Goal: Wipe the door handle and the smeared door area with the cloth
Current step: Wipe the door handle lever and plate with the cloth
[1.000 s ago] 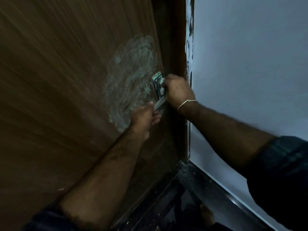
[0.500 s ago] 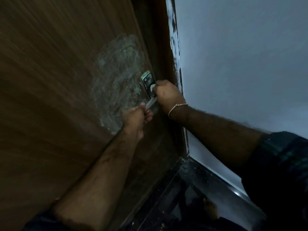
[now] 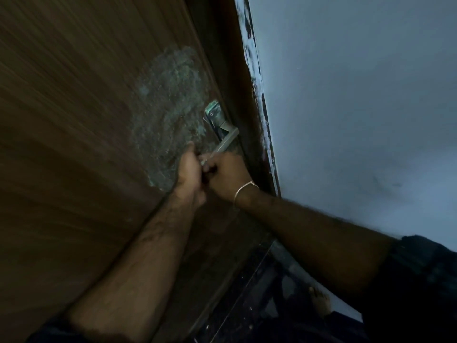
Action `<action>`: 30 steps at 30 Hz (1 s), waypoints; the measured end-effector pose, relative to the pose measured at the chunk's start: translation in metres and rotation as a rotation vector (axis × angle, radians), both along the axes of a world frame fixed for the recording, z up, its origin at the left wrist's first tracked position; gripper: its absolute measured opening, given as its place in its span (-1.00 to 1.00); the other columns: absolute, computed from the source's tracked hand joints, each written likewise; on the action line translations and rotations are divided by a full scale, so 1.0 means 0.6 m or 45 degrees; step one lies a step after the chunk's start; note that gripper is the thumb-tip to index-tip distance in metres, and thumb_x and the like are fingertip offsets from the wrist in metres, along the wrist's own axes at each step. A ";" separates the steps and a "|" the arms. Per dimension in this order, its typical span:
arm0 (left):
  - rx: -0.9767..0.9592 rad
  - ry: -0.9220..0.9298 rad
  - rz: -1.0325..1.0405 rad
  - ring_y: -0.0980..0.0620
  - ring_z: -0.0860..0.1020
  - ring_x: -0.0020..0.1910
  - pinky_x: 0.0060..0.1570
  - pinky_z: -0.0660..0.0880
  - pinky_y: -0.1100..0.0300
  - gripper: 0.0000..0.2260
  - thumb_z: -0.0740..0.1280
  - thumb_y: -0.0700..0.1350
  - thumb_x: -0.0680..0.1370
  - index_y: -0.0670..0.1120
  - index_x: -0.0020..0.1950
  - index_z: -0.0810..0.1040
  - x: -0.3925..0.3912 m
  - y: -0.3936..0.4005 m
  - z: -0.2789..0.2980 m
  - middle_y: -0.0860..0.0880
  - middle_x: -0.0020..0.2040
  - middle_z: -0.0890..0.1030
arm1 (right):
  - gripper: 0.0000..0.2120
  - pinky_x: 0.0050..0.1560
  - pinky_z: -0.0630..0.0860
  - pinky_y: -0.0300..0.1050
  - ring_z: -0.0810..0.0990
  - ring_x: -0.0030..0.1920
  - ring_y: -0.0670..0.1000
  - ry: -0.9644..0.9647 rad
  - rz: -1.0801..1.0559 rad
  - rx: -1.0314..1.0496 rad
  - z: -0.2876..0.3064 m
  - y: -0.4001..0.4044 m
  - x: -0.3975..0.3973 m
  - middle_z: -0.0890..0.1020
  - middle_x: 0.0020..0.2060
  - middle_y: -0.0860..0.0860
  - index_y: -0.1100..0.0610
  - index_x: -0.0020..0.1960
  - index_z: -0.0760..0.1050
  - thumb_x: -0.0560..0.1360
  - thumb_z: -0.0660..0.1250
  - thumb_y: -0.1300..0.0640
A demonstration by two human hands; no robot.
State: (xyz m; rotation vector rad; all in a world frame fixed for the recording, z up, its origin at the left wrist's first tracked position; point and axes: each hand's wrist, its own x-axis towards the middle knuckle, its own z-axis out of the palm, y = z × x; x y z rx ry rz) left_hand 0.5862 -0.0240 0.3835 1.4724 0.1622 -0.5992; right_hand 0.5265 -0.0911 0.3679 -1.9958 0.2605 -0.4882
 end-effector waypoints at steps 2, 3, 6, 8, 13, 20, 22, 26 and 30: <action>0.068 -0.011 -0.022 0.01 0.60 -0.38 -0.40 0.49 0.24 -0.49 0.02 0.21 0.64 -0.12 -0.18 0.55 0.002 0.007 -0.003 -0.04 -0.42 0.61 | -0.85 -0.04 0.44 -0.49 0.66 -0.03 0.06 0.053 -0.016 0.325 0.002 -0.010 -0.015 0.71 -0.07 0.19 0.31 -0.08 0.67 0.37 0.41 0.43; 0.108 -0.024 -0.042 -0.01 0.61 -0.29 -0.32 0.50 0.19 -0.50 0.02 0.22 0.64 -0.11 -0.13 0.55 0.004 0.009 -0.004 -0.04 -0.36 0.62 | -0.84 -0.01 0.50 -0.41 0.66 -0.05 0.04 0.023 -0.103 0.435 0.001 -0.023 -0.018 0.71 -0.07 0.19 0.32 -0.05 0.66 0.39 0.40 0.43; 0.207 -0.011 -0.073 -0.09 0.60 0.07 -0.06 0.46 0.06 -0.51 0.00 0.24 0.63 -0.08 0.08 0.56 0.006 0.009 -0.002 -0.08 -0.01 0.65 | -0.82 0.03 0.57 -0.19 0.62 -0.05 0.01 -0.083 -0.523 0.364 0.000 -0.080 -0.012 0.69 -0.06 0.14 0.25 -0.02 0.65 0.47 0.30 0.37; 0.256 -0.023 -0.055 -0.12 0.60 0.11 -0.05 0.47 0.05 -0.56 0.01 0.22 0.63 -0.05 0.01 0.54 0.005 0.009 -0.005 -0.10 0.08 0.64 | -0.78 0.11 0.56 -0.16 0.63 -0.01 0.03 -0.078 -0.641 0.266 0.005 -0.112 0.001 0.70 -0.04 0.09 0.19 0.02 0.66 0.47 0.29 0.32; 0.299 -0.030 0.019 -0.04 0.59 -0.13 -0.20 0.50 0.13 -0.64 0.09 0.14 0.65 -0.06 -0.17 0.45 0.004 0.009 -0.017 -0.11 -0.10 0.60 | -0.74 0.07 0.43 -0.24 0.58 0.05 0.11 -0.006 -0.455 -0.136 -0.001 -0.094 0.027 0.62 0.04 0.16 0.24 0.11 0.62 0.45 0.33 0.38; 0.197 -0.037 0.009 0.07 0.56 -0.50 -0.44 0.47 0.29 -0.49 0.01 0.20 0.65 -0.11 -0.21 0.54 0.011 0.022 -0.006 -0.01 -0.49 0.60 | -0.81 0.05 0.48 -0.20 0.61 -0.05 0.16 -0.107 -0.091 -0.036 -0.019 0.003 0.010 0.63 -0.09 0.22 0.29 -0.06 0.66 0.38 0.35 0.43; 0.216 -0.015 -0.027 0.00 0.57 -0.36 -0.35 0.50 0.22 -0.46 0.00 0.22 0.64 -0.13 -0.17 0.56 0.011 0.026 -0.002 -0.07 -0.38 0.62 | -0.84 0.10 0.53 -0.23 0.64 -0.03 0.09 -0.062 -0.007 0.099 -0.027 0.006 0.002 0.66 -0.06 0.17 0.27 -0.05 0.67 0.39 0.42 0.40; 0.276 -0.065 -0.071 -0.05 0.61 -0.05 -0.03 0.51 0.08 -0.49 -0.02 0.22 0.65 -0.10 -0.07 0.57 -0.002 0.029 0.005 -0.09 -0.09 0.65 | -0.83 -0.07 0.46 -0.57 0.60 -0.03 -0.04 -0.147 -0.490 0.476 -0.040 -0.040 -0.006 0.66 -0.03 0.08 0.24 0.00 0.63 0.45 0.35 0.38; 0.291 -0.145 -0.023 -0.06 0.58 0.01 0.06 0.46 0.07 -0.52 0.00 0.21 0.65 -0.08 -0.05 0.57 -0.014 0.024 0.005 -0.09 -0.01 0.64 | -0.84 0.02 0.57 -0.30 0.60 0.00 -0.01 -0.142 -0.608 0.453 -0.034 -0.059 0.024 0.66 0.00 0.13 0.24 -0.03 0.62 0.45 0.33 0.39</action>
